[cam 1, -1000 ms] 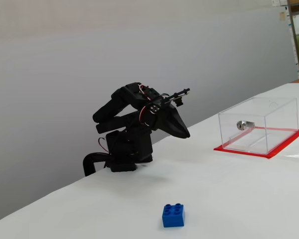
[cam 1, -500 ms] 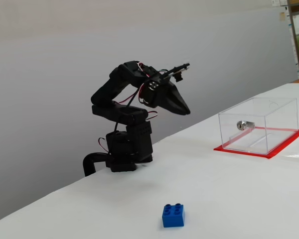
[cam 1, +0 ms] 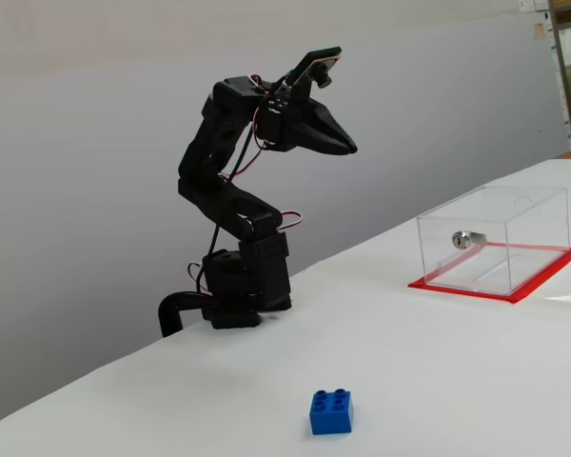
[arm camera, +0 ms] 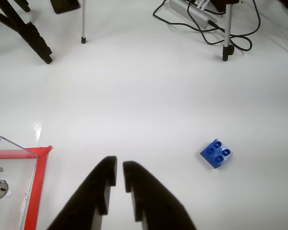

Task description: Pick the blue lego brick and place it into the transparent box

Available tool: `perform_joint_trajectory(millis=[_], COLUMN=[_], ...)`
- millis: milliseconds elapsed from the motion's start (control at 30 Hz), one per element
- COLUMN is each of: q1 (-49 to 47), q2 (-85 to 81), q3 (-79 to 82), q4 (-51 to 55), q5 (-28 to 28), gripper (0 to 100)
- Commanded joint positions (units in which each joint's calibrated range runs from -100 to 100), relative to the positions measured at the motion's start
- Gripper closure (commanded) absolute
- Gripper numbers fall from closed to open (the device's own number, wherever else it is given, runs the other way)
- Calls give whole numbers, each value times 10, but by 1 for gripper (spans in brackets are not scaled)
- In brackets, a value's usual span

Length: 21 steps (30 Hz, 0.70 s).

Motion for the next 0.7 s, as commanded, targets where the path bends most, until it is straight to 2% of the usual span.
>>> perform_joint_trajectory(millis=[0,467,667], q1=[15,167,246], q2=[47,234,295], q3=[-75,-271,-307], q4=[1,0,-5], q5=[3,3,0], gripper=[99,98,98])
